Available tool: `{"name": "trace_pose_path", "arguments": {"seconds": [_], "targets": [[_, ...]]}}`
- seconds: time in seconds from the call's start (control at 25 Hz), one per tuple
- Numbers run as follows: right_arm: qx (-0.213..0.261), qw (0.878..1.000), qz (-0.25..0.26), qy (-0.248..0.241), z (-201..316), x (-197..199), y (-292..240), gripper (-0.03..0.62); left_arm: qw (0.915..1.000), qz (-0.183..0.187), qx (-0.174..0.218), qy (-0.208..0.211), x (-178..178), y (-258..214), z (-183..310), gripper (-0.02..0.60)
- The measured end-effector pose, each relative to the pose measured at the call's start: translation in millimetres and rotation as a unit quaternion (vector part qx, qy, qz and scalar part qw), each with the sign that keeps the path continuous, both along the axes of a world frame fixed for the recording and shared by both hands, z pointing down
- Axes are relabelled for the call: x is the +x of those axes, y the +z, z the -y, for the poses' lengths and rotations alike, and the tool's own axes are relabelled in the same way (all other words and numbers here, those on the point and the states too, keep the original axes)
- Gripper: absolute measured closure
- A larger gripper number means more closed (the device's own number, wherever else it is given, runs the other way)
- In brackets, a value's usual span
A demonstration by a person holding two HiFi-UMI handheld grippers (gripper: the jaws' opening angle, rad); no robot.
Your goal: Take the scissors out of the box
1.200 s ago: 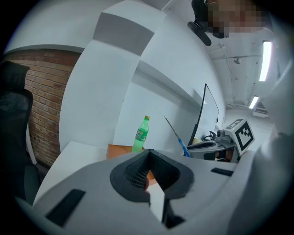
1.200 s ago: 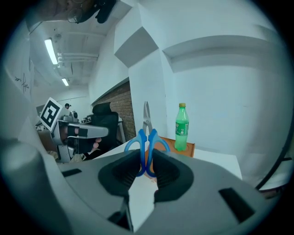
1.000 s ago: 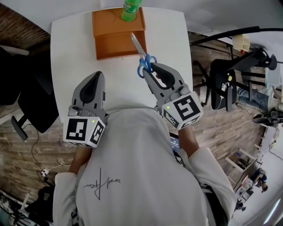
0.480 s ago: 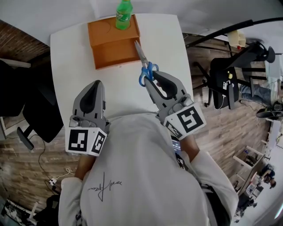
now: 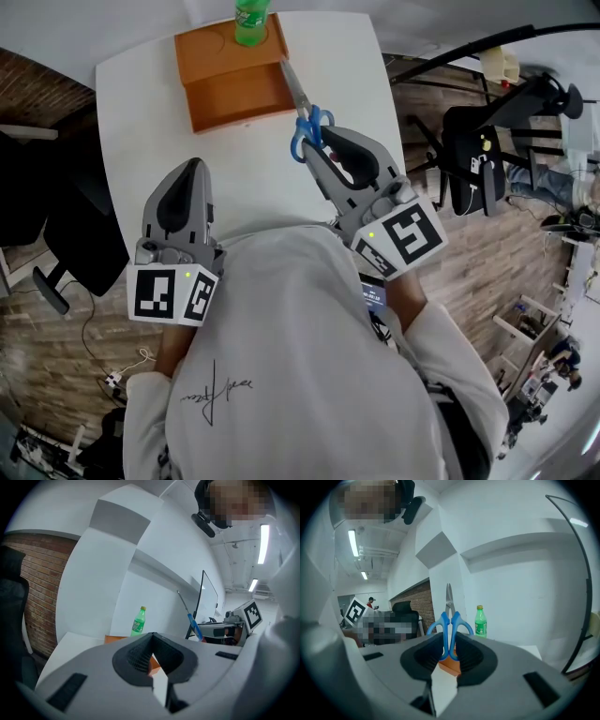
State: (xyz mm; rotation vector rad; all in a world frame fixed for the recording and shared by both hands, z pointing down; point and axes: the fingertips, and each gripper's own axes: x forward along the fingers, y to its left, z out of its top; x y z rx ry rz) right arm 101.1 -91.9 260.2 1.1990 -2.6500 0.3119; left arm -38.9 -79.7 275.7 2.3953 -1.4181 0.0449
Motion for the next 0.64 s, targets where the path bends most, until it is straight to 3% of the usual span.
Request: {"name": "trace_pose_path", "arguments": {"seconds": [0.64], "targets": [[0.003, 1.0, -0.01, -0.015, 1.8, -9.1, 0.4, 0.502, 1.0, -0.003, -0.001, 0.006, -2.6, 2.3, -1.6, 0.578]]}}
